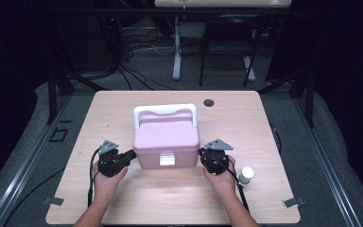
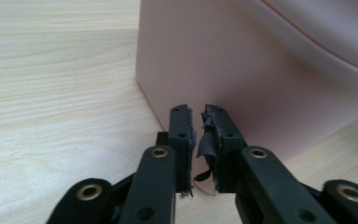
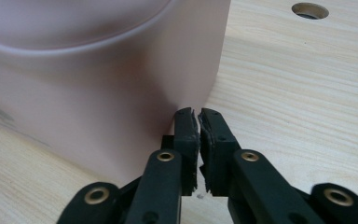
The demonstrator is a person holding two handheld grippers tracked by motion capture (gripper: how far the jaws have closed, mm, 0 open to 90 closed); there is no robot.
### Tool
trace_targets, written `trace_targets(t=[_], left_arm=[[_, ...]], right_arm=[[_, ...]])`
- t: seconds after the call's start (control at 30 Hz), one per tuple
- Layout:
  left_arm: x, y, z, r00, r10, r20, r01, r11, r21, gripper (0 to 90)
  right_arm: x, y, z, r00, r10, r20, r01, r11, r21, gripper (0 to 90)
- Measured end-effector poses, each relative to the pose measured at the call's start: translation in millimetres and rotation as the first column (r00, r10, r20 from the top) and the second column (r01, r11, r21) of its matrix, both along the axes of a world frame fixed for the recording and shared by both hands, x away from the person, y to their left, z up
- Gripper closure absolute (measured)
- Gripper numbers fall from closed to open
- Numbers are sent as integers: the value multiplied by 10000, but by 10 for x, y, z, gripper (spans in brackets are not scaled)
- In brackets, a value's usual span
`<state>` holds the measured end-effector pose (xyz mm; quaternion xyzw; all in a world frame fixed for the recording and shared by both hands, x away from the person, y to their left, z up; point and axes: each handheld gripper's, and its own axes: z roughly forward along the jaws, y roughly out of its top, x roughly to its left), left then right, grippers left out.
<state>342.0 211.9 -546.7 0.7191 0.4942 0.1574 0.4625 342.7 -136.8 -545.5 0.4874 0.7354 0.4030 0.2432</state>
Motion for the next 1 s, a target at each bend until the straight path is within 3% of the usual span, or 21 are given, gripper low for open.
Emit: trace_targets(t=[0.23,1.0], left_arm=[[-17,-26,15,9999,-76,65,75,9999,154,895],[-158,1,46,9989,-442,-183,447,9986,270,900]], right_arm=[[-34,22,10,9999,122,-39,-122,9999,-121,900],[-197,7,37,9985,512,-178,-518,9980,-364,900]])
